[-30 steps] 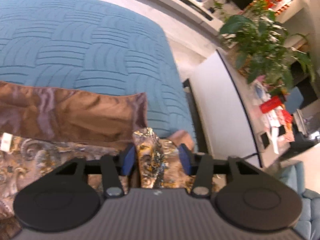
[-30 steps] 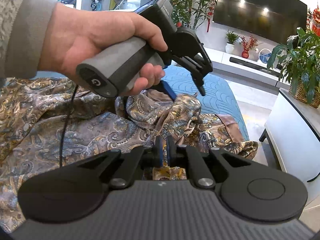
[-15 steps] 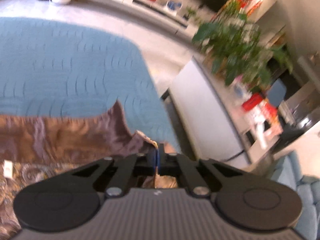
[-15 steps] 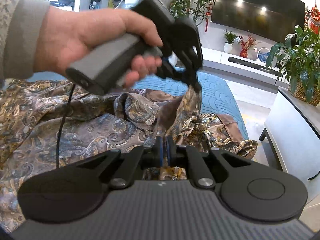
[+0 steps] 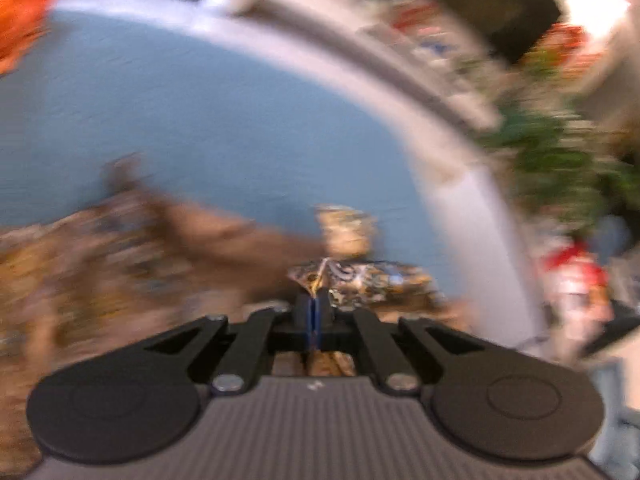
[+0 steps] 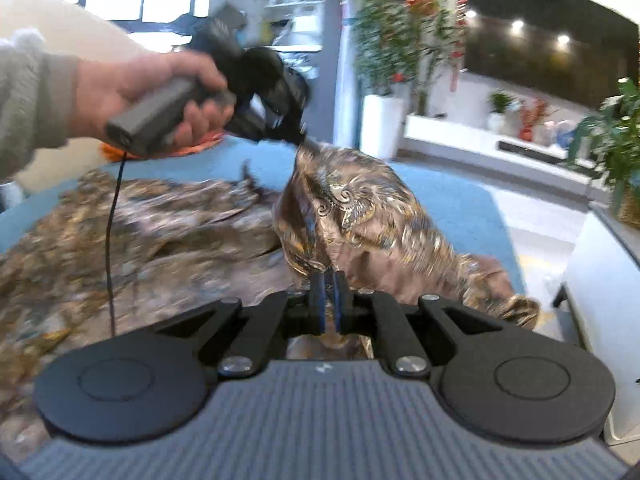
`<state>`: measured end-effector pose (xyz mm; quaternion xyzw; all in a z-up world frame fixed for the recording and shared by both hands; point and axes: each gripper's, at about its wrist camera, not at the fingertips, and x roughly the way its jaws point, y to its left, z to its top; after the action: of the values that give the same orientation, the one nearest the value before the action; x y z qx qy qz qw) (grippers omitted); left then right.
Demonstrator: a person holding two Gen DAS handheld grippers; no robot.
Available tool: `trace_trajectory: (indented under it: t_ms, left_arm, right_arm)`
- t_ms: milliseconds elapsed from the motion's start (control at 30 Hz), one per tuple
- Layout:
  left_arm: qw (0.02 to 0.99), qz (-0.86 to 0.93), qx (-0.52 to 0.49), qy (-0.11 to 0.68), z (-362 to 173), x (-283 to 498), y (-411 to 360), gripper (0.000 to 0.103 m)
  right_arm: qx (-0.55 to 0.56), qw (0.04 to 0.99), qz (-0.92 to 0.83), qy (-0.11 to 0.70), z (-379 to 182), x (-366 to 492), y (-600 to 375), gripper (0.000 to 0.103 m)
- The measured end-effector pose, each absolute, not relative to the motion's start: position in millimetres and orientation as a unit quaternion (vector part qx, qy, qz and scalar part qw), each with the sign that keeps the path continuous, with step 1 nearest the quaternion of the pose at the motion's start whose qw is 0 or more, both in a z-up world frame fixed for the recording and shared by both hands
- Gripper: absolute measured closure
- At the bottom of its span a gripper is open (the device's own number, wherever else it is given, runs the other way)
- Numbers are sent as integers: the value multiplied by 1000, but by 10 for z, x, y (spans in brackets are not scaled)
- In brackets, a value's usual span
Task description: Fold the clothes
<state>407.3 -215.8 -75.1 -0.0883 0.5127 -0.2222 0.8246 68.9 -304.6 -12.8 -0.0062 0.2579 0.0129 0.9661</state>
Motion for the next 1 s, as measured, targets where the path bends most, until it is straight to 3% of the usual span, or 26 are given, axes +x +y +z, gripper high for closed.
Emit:
trace_trajectory:
  t_ms: [67,167,200,267,333,400,500,667,800,1000]
  left_arm:
    - [829,-180,-67,525,-893,4095,-2058,97]
    - [826,-172,-87,529,-932,4057,-1989,73]
    - [827,-171,-88,528,-913,4033,-1994,58]
    - [833,-171,-81,519,-840,3969,-2016,44]
    - [846,-166,-54,503,-746,3904,-2029,34]
    - [863,-154,-17,481,-618,3824,-2027,16]
    - [894,-131,24,428,-364,3548,-1980,3]
    - [908,-159,10,388,5,2893,-1920,0]
    - [891,-219,-36,396,112,2277,-1854,0]
    - [861,-285,-39,419,44,1546,-1699,0]
  right_arm:
    - [-4,962,17,274,-171,676,-3050,85]
    - [5,960,11,280,-187,698,-3116,84]
    - [11,960,10,281,-184,700,-3148,84]
    - [28,961,6,273,-156,683,-3249,84]
    - [30,964,-2,266,-117,648,-3334,75]
    - [26,965,-10,260,-83,612,-3427,69]
    - [12,965,-14,260,-55,581,-3550,67]
    - [-55,946,37,317,-127,544,-3685,67]
    - [-38,936,64,344,-24,394,-3789,67]
    - [-40,953,41,299,894,-357,-3889,67]
